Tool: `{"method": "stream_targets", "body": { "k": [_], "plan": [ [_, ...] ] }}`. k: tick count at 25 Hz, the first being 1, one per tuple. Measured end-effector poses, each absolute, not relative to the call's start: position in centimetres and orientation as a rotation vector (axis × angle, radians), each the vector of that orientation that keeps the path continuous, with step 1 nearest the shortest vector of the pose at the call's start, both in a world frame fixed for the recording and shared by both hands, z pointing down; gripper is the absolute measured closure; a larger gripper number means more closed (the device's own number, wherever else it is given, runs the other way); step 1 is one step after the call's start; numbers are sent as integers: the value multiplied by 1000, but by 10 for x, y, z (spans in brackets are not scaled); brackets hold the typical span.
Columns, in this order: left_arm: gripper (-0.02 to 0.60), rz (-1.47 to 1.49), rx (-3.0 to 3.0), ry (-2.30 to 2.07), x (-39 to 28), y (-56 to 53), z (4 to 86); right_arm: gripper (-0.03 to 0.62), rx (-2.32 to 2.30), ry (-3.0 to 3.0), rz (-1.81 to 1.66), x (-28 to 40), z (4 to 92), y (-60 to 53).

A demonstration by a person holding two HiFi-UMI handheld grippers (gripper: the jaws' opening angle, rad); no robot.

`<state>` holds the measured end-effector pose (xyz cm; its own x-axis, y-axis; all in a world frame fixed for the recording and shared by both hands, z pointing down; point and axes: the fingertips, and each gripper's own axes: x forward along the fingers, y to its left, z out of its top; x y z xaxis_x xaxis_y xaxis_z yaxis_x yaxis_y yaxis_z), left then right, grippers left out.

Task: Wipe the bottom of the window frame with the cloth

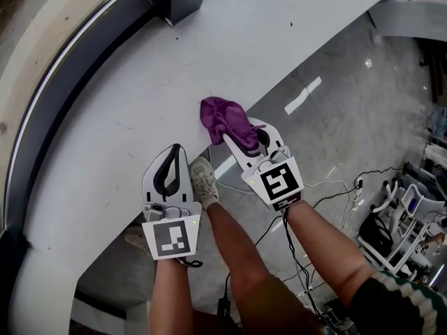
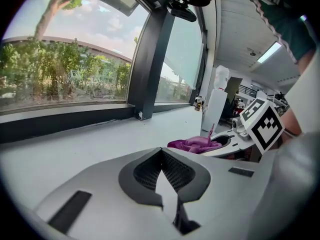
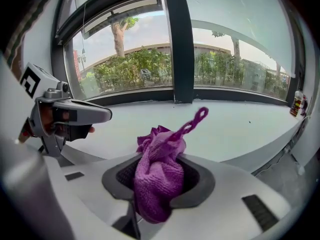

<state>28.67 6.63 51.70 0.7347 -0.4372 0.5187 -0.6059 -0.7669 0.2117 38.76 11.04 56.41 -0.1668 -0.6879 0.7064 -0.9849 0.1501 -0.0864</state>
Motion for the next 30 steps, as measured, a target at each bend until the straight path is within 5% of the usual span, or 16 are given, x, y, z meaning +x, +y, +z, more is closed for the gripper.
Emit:
{"method": "stream_targets", "body": {
  "k": [16, 30],
  "plan": [
    [578, 575, 2591, -851, 264, 65, 501, 442, 1624, -1905, 747, 380, 562, 113],
    [578, 568, 2555, -930, 173, 63, 493, 442, 1593, -1906, 752, 305, 563, 125]
  ]
}}
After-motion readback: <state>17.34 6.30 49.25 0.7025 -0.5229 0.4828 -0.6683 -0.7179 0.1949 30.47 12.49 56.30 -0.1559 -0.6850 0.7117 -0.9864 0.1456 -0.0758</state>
